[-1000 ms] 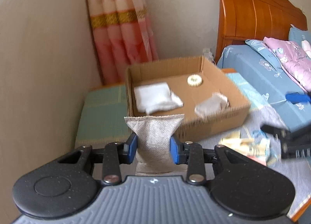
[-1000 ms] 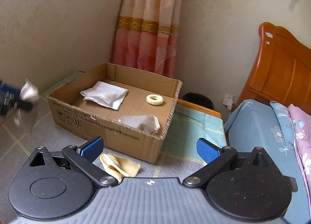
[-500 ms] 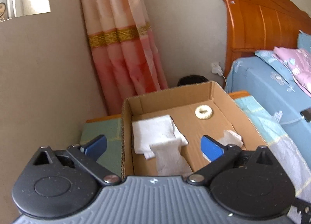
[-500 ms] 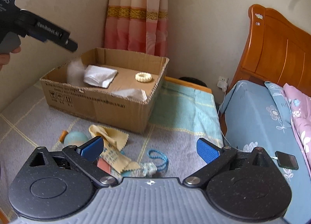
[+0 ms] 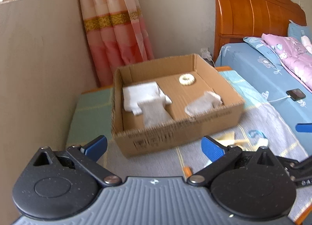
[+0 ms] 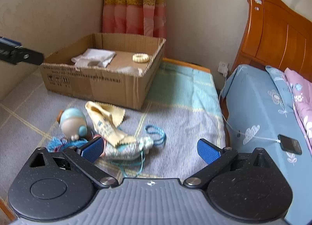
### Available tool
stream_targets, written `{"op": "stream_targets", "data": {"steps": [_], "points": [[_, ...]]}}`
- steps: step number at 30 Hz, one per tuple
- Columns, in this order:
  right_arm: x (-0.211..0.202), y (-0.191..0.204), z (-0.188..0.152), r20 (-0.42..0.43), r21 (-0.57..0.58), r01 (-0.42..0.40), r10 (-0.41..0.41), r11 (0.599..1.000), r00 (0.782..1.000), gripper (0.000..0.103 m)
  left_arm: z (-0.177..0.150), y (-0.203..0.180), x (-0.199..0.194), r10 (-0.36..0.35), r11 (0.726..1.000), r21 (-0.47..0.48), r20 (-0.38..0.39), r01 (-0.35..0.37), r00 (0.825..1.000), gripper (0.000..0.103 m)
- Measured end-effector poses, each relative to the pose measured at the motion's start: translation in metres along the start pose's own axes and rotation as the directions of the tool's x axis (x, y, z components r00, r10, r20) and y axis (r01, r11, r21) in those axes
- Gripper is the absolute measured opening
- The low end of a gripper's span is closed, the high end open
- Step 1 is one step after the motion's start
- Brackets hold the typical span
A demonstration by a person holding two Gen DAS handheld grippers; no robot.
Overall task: Organize soft objects
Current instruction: 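Withdraw both tools from the box toward the remaining items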
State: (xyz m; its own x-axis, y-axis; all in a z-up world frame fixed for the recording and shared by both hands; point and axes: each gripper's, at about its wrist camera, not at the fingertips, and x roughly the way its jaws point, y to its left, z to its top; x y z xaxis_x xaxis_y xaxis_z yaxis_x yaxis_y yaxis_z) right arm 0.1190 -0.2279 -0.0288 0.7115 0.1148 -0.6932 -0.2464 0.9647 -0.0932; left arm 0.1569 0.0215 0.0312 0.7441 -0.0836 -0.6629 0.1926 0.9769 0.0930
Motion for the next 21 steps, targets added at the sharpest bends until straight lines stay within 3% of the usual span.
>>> {"op": "stream_targets", "data": {"steps": [10, 17, 21], "points": [[0.006, 0.005, -0.007, -0.026, 0.004, -0.006, 0.006, 1.0, 1.0, 0.103, -0.035, -0.019, 0.007, -0.018, 1.0, 0.021, -0.056, 0.019, 0.998, 0.102], [0.01, 0.006, -0.007, -0.036, 0.002, -0.006, 0.006, 1.0, 0.999, 0.103, -0.04, -0.023, 0.032, -0.006, 0.999, 0.038, -0.133, 0.011, 0.991, 0.102], [0.011, 0.005, -0.005, -0.033, -0.002, -0.006, 0.006, 1.0, 0.999, 0.103, -0.036, -0.025, 0.043, 0.045, 0.995, 0.094, -0.177, -0.028, 0.983, 0.102]]}}
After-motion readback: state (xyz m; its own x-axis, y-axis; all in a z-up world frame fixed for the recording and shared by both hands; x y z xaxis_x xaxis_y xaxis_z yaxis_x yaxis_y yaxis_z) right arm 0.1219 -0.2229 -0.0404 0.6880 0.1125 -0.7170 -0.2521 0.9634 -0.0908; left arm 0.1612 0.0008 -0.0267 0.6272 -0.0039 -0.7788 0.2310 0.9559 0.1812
